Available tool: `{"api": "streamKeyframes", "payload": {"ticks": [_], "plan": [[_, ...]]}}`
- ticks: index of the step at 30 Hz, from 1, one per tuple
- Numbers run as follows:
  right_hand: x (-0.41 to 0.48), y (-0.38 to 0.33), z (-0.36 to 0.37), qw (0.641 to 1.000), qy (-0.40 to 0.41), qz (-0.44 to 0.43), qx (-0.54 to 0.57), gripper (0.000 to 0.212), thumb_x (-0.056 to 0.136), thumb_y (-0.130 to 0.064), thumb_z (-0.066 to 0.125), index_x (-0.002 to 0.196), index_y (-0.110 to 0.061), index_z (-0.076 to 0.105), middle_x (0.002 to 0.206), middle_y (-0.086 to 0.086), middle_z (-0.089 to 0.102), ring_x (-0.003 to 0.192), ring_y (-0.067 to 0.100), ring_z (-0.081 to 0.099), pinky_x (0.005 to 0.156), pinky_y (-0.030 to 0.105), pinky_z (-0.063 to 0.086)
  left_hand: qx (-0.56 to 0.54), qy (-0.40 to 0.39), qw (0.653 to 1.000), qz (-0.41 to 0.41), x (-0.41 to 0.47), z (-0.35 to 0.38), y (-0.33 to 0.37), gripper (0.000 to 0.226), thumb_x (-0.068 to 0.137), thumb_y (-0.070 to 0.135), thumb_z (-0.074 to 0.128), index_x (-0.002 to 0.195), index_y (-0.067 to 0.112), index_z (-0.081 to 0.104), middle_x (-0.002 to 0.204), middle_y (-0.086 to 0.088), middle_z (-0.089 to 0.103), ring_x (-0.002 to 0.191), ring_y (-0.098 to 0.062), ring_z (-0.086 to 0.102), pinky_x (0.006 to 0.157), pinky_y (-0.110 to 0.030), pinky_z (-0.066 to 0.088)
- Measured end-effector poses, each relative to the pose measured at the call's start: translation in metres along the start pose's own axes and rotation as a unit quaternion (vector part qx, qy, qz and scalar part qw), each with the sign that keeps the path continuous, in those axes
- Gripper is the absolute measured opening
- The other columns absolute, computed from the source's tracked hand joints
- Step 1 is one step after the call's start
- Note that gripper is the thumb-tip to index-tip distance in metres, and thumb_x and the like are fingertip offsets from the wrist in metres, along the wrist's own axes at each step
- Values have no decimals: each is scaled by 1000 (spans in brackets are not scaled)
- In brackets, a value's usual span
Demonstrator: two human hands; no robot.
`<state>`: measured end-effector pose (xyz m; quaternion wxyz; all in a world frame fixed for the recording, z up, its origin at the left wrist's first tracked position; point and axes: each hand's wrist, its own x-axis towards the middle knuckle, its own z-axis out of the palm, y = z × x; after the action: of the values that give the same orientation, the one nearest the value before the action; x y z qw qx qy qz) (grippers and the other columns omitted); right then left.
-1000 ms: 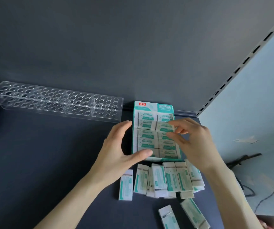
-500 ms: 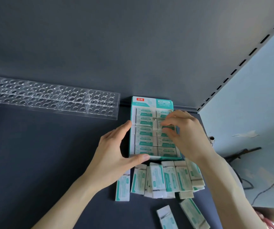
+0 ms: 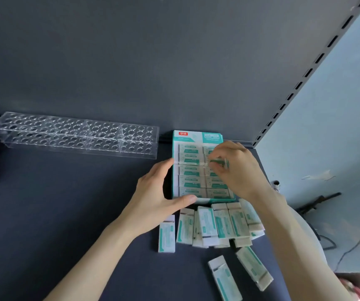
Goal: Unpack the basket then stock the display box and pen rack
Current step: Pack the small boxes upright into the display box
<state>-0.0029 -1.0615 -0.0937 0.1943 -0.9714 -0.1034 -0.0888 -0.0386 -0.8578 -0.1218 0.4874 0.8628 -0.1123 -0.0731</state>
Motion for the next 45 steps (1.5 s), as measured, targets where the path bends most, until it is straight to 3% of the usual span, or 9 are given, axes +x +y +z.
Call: {"api": "streamKeyframes", "payload": {"ticks": [2,5,15,21,26,33,36,41,45], "plan": [[-12,-5,-7,998,48,10,40,14,86,-11,63,97,-12,71,105,0,65,96,22,58,83,35,49,9,8,1000,20,-1,-3,3,77,78,46,70,143,33,33,142,24,36,123,14,30,95,-1,25],[-40,-12,-19,989,111,-1,98,9,83,-6,67,90,-9,72,91,-1,64,78,16,59,73,31,51,32,58,996,51,-10,-4,10,57,82,40,68,134,26,48,132,19,47,113,15,39,87,7,26],[-160,-12,-25,966,151,20,208,7,81,-5,69,81,-12,70,79,-8,61,68,4,55,60,11,43,41,228,968,96,-109,61,40,12,80,14,73,91,15,66,86,10,60,80,-8,58,73,-12,43],[-208,5,-8,977,118,62,168,16,79,-22,73,92,-13,70,89,-3,60,80,20,57,68,35,51,164,249,954,29,-146,111,53,40,79,47,60,100,13,64,86,5,56,75,-15,55,69,-32,45],[-211,8,-5,988,93,44,112,26,77,-23,75,99,-10,68,97,2,57,87,24,54,73,28,45,276,224,934,-21,-144,118,55,48,80,43,71,111,8,66,96,-7,56,86,-29,57,75,-40,43],[-217,11,-13,973,43,25,224,27,80,-12,69,97,-30,61,87,-17,61,82,13,54,73,32,49,49,238,970,-20,-158,110,57,42,75,26,78,96,35,43,83,20,64,83,-1,58,75,-18,43],[-216,10,-18,938,5,50,343,32,83,-6,66,93,-36,61,86,-15,65,80,10,58,72,19,46,-116,244,962,-35,-162,107,58,43,78,11,75,104,32,49,90,16,69,86,-2,65,75,-10,48],[-199,-4,-29,872,-8,44,487,34,87,-2,60,104,-31,64,99,-6,69,86,7,65,74,11,47,-319,194,926,-60,-155,102,70,15,91,1,55,95,13,63,82,4,67,77,-12,68,67,-18,53],[-176,-13,-34,828,-6,49,558,24,82,5,65,97,-14,60,90,-1,72,80,13,68,72,20,52,-295,136,945,-25,-138,82,81,11,96,17,51,97,16,61,65,17,60,54,-3,42,52,-11,37]]}}
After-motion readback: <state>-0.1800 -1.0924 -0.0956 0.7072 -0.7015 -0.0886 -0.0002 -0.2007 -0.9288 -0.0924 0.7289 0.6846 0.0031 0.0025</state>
